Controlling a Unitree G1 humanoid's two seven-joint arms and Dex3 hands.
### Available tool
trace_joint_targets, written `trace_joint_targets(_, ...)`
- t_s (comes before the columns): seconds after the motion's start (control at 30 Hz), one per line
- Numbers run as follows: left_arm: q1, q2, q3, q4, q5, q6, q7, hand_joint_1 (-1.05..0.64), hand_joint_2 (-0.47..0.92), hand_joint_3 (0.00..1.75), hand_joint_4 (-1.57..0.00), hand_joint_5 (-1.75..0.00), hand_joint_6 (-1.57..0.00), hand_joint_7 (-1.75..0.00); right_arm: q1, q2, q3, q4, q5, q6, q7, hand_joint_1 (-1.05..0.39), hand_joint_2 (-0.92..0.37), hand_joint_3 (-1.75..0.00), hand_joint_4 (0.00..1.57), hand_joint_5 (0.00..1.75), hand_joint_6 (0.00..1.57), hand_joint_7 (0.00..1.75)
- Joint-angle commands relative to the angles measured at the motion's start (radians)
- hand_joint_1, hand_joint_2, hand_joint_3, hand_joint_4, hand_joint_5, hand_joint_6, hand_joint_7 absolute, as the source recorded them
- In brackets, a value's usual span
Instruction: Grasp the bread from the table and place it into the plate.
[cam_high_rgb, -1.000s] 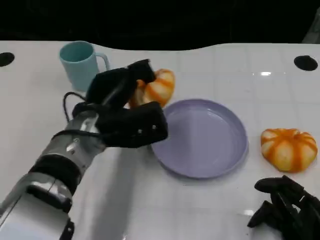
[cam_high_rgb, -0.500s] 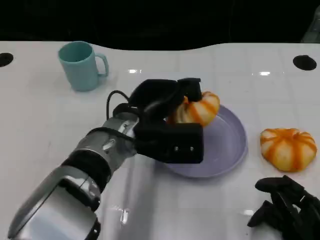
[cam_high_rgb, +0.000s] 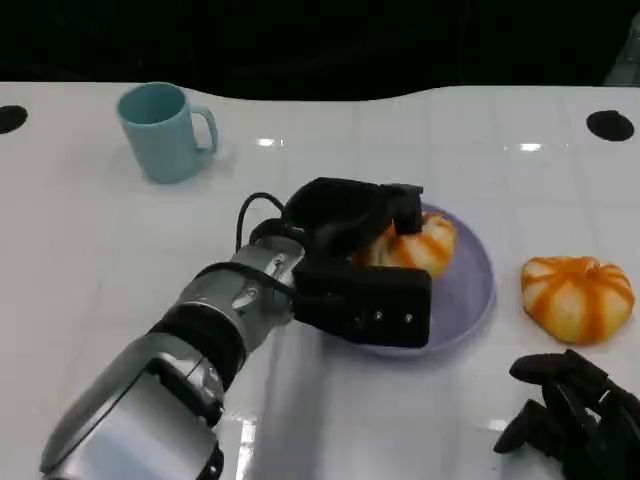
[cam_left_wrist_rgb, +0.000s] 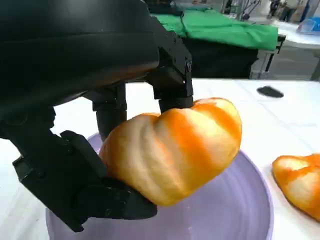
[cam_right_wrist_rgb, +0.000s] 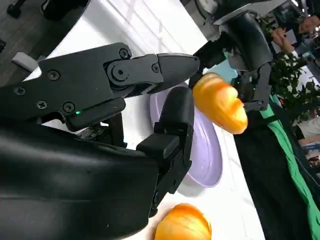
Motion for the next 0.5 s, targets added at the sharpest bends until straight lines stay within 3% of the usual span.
trace_joint_targets(0.03,-0.052,0.001,-0.039,0.011,0.043,0.049,-0.027,-0.31,0.92,0.18,-0.56,-0.47,-0.63,-0.09,0.009,-0.009,-0.009,-0.012,0.002,-0.009,-0.008,-0.72,-0.92,-0.18,0.69,1.47,0.7,1.07)
trace_joint_targets(0.1,-0.063,0.001,-0.062,0.01,0.065,0.075,-0.046,-0.42,0.92,0.24,-0.41,-0.28,-0.47,-0.02,0.006,-0.01,-0.009,-0.009,0.001,-0.011,-0.007,-0.72,-0.92,-0.18,0.7,1.47,0.71,1.07)
trace_joint_targets(0.27,-0.093,-0.002,-0.106,0.009,0.107,0.162,-0.125,-0.72,0.92,0.34,-0.15,-0.09,-0.24,0.0,0.008,-0.015,-0.008,-0.011,-0.007,-0.018,-0.004,-0.73,-0.92,-0.19,0.67,1.49,0.69,1.08)
trace_joint_targets(0.5,-0.096,0.035,-0.094,-0.025,0.088,0.142,-0.195,-0.88,0.92,0.51,-0.1,-0.06,-0.21,0.0,0.005,-0.015,-0.014,-0.005,0.002,-0.009,-0.001,-0.72,-0.92,-0.19,0.67,1.49,0.68,1.08)
